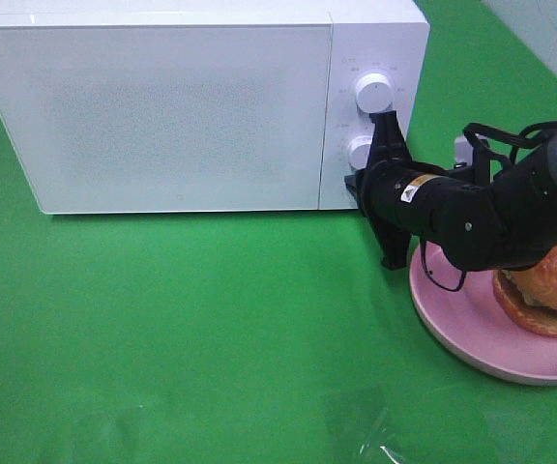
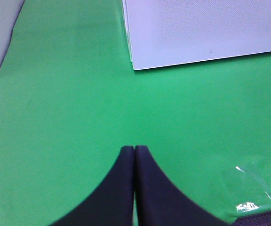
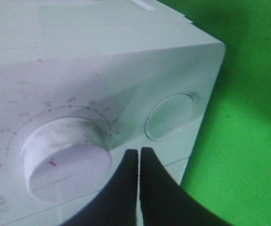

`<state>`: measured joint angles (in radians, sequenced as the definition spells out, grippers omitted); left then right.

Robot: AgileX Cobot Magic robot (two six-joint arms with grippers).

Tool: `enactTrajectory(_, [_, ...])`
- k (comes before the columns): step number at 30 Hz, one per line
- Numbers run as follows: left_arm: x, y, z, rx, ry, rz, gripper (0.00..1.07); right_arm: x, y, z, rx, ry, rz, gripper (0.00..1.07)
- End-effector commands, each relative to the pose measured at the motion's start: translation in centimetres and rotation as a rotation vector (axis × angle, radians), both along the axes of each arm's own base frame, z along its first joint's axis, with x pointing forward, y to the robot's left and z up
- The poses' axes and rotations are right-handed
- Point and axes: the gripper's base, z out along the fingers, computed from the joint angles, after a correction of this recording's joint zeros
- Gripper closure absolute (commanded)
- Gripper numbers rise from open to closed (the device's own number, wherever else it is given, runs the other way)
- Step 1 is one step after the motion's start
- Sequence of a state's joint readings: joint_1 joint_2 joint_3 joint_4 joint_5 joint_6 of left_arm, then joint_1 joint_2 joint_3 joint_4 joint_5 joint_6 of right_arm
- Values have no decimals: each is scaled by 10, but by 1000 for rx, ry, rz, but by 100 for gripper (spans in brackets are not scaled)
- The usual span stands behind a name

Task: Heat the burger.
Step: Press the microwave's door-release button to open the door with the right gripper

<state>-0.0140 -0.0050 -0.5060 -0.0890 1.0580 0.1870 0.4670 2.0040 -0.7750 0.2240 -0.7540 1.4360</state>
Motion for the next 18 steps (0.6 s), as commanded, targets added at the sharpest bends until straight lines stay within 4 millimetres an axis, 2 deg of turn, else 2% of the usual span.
enactTrajectory(1, [-2, 0, 0, -7, -32, 3, 107, 5, 3, 3, 15, -15, -9, 107])
enactTrajectory(9, [-2, 0, 0, -7, -32, 3, 107, 8, 0, -11, 24, 6, -61, 107])
enactTrajectory(18, [-2, 0, 0, -7, -32, 3, 107, 11, -2, -14, 32, -26, -97, 107])
